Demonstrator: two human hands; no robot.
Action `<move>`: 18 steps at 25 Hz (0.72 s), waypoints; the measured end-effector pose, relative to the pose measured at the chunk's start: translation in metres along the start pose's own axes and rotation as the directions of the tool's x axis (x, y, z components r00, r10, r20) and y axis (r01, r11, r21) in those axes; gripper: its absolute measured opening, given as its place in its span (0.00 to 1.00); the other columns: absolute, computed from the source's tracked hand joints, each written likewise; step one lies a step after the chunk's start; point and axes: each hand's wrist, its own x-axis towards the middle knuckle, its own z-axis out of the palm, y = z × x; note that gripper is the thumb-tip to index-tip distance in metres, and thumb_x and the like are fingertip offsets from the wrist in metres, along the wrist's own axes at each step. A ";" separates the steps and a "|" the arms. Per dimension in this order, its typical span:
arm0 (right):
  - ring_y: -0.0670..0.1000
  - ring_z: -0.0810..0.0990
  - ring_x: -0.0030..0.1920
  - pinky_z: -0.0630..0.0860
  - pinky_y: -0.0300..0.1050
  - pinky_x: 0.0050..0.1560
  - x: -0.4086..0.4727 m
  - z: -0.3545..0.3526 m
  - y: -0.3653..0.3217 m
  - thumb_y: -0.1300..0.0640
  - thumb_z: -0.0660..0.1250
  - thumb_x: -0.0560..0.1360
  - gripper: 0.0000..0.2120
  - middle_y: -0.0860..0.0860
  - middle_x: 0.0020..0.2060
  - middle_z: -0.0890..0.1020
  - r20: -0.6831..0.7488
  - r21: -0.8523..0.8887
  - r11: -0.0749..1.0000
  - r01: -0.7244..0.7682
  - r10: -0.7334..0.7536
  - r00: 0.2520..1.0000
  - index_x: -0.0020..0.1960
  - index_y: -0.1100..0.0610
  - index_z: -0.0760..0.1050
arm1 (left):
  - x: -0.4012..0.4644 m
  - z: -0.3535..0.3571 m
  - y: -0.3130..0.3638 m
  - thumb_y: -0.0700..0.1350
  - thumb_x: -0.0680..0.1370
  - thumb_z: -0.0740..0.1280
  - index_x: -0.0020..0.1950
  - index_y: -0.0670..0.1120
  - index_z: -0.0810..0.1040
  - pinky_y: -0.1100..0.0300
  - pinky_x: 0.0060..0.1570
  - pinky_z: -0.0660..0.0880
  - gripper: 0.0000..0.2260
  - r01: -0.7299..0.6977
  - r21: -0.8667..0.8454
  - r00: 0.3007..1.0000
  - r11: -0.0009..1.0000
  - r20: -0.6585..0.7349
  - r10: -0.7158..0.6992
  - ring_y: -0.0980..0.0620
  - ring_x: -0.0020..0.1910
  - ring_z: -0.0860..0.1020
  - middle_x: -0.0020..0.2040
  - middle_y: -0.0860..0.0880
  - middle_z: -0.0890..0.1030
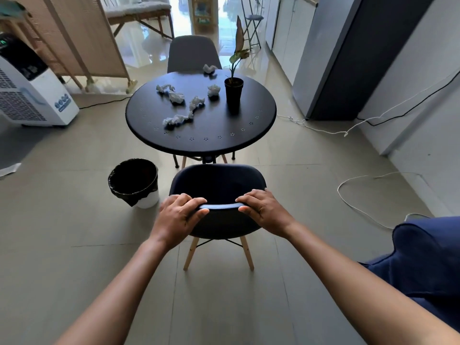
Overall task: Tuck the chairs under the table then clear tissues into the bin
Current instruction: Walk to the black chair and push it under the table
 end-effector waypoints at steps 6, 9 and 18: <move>0.51 0.76 0.60 0.56 0.57 0.73 0.018 0.023 -0.015 0.44 0.56 0.78 0.20 0.50 0.55 0.81 0.019 -0.024 0.995 0.099 -0.098 0.995 0.63 0.51 0.75 | -0.001 -0.011 -0.030 0.69 0.75 0.41 0.59 0.50 0.80 0.49 0.58 0.72 0.36 -0.013 0.064 0.999 0.998 -0.031 0.015 0.47 0.54 0.78 0.49 0.50 0.81; 0.53 0.78 0.58 0.60 0.58 0.72 0.016 0.034 -0.020 0.43 0.56 0.78 0.21 0.51 0.53 0.82 -0.007 -0.070 0.988 0.135 -0.136 0.991 0.62 0.52 0.76 | -0.014 -0.007 -0.036 0.68 0.76 0.42 0.58 0.49 0.81 0.49 0.56 0.74 0.35 0.000 0.083 0.998 0.997 -0.060 0.005 0.45 0.53 0.78 0.49 0.49 0.81; 0.51 0.77 0.57 0.59 0.53 0.73 0.002 0.025 -0.019 0.46 0.57 0.79 0.19 0.51 0.56 0.81 0.048 -0.101 0.986 0.135 -0.131 0.990 0.66 0.52 0.73 | -0.035 0.002 -0.015 0.68 0.76 0.42 0.55 0.49 0.82 0.48 0.57 0.72 0.35 0.090 0.073 0.991 0.993 -0.101 -0.082 0.44 0.51 0.78 0.46 0.48 0.81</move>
